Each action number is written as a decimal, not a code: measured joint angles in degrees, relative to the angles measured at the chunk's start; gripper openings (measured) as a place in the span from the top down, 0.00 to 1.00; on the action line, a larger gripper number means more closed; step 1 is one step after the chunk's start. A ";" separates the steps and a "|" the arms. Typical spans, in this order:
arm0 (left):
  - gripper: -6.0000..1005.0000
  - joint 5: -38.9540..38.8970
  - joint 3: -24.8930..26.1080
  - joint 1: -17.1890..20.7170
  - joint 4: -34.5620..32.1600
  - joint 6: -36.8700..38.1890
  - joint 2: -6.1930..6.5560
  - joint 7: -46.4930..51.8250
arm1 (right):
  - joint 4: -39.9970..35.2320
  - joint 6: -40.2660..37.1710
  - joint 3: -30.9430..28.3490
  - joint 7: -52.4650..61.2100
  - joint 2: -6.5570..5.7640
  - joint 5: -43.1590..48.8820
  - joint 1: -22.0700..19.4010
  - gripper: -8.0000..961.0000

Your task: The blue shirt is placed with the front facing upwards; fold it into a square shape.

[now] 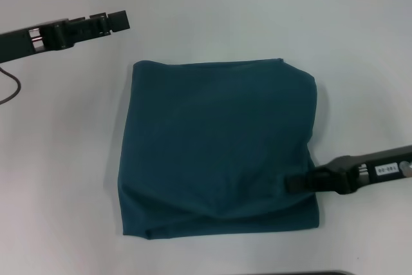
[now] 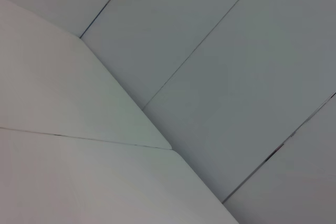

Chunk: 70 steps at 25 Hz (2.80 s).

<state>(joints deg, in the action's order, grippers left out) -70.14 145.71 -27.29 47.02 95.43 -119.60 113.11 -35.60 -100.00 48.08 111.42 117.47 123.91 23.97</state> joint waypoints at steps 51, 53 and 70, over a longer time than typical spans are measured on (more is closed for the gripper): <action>0.05 0.51 -0.61 -0.22 -0.61 -2.19 0.06 -1.93 | 3.60 4.72 -12.53 8.79 -3.41 3.87 0.08 0.44; 0.05 0.54 -0.61 -0.22 -0.61 -2.19 0.08 -2.00 | 4.23 5.44 -12.52 8.95 -3.38 3.90 0.69 0.44; 0.05 0.60 -0.60 0.14 -0.70 -1.98 0.18 -2.03 | 5.17 9.75 -12.49 9.76 -3.14 4.16 2.20 0.49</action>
<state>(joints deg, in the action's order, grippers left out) -69.54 145.11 -27.15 46.32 93.45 -119.42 111.08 -30.43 -90.25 35.60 121.18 114.33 128.06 26.17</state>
